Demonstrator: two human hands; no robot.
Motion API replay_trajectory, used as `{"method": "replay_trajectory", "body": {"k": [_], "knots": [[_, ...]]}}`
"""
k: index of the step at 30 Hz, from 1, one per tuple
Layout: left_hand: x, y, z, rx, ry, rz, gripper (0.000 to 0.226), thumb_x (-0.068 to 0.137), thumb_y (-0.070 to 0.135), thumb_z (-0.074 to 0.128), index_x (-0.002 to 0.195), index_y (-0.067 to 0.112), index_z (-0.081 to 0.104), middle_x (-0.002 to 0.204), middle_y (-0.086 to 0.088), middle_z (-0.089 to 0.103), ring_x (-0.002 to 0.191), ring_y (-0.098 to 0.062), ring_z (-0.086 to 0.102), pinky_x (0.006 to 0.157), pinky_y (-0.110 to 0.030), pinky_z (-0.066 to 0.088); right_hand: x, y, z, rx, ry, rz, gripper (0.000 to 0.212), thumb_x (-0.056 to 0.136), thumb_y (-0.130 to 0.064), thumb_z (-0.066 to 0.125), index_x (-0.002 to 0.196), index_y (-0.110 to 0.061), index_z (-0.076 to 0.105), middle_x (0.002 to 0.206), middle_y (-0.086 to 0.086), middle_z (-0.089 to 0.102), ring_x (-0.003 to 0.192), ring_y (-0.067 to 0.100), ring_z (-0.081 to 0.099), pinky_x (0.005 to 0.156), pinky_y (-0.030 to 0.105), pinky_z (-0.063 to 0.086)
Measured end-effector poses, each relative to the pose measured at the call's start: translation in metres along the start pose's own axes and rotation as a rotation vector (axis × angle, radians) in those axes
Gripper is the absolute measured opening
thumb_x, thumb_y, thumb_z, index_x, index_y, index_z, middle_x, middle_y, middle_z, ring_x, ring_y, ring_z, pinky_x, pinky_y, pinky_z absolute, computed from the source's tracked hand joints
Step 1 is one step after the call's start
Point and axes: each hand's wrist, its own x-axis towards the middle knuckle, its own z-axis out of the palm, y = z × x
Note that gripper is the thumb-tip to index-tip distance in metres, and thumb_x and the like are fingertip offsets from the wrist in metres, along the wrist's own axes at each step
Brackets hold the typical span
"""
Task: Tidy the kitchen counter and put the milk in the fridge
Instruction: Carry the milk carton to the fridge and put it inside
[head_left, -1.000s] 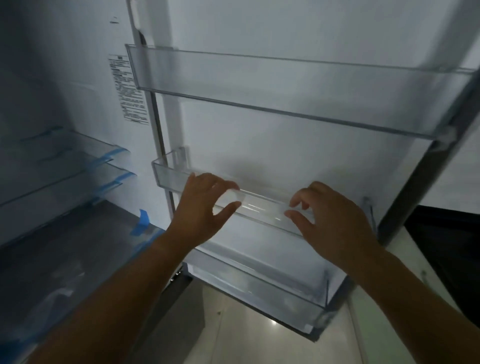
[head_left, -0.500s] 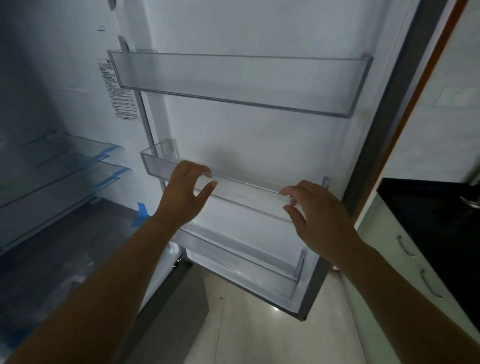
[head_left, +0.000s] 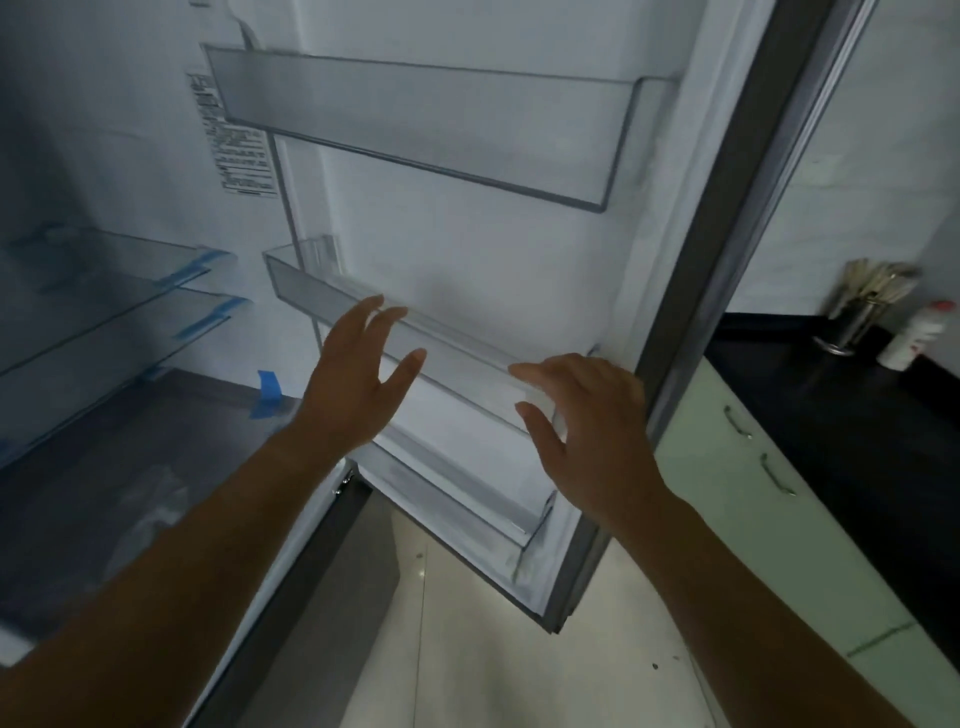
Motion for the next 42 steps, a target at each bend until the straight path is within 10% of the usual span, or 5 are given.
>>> {"method": "replay_trajectory", "body": {"k": [15,23,31,37,42], "knots": [[-0.099,0.099,-0.027,-0.1,0.089,-0.066,0.044,0.085,0.051,0.05,0.122,0.026,0.051,0.134,0.013,0.035,0.121,0.028,0.015,0.093,0.006,0.014,-0.058,0.011,-0.052,0.371,0.112,-0.116,0.042,0.085,-0.039,0.056,0.113,-0.009,0.059,0.11,0.002,0.064,0.107,0.009,0.054,0.088,0.027,0.048],[-0.113,0.124,-0.02,0.021,0.242,-0.305,0.035,0.082,0.029,0.063,0.114,0.023,0.052,0.129,0.008,0.043,0.121,-0.009,0.042,0.101,-0.041,0.043,-0.036,0.049,-0.049,0.571,0.087,0.043,0.051,0.079,-0.025,0.07,0.121,-0.004,0.051,0.118,0.013,0.061,0.099,0.019,0.062,0.076,0.031,0.057],[-0.156,0.153,-0.03,0.185,0.34,-0.55,0.064,0.081,0.032,0.063,0.137,0.029,0.033,0.138,-0.003,0.042,0.117,-0.012,0.043,0.097,-0.037,0.043,-0.04,0.019,-0.032,0.79,0.023,-0.162,0.048,0.085,-0.025,0.064,0.124,-0.003,0.049,0.12,0.012,0.061,0.105,0.011,0.059,0.082,0.004,0.045],[-0.189,0.168,-0.068,0.307,0.408,-0.628,0.052,0.082,0.033,0.059,0.131,0.026,0.043,0.13,0.003,0.046,0.108,-0.006,0.045,0.085,-0.014,0.04,-0.043,-0.02,0.001,0.962,-0.114,-0.451,0.052,0.092,-0.025,0.051,0.137,-0.002,0.038,0.142,0.014,0.044,0.13,0.02,0.045,0.093,0.038,0.052],[-0.203,0.159,-0.11,0.41,0.404,-0.63,0.052,0.082,0.045,0.049,0.133,0.037,0.039,0.138,0.007,0.044,0.118,-0.007,0.043,0.096,-0.028,0.043,-0.022,-0.069,0.036,0.935,-0.212,-0.599,0.06,0.092,-0.037,0.046,0.143,-0.015,0.024,0.151,0.014,0.03,0.14,0.02,0.027,0.111,0.024,0.03]]}}
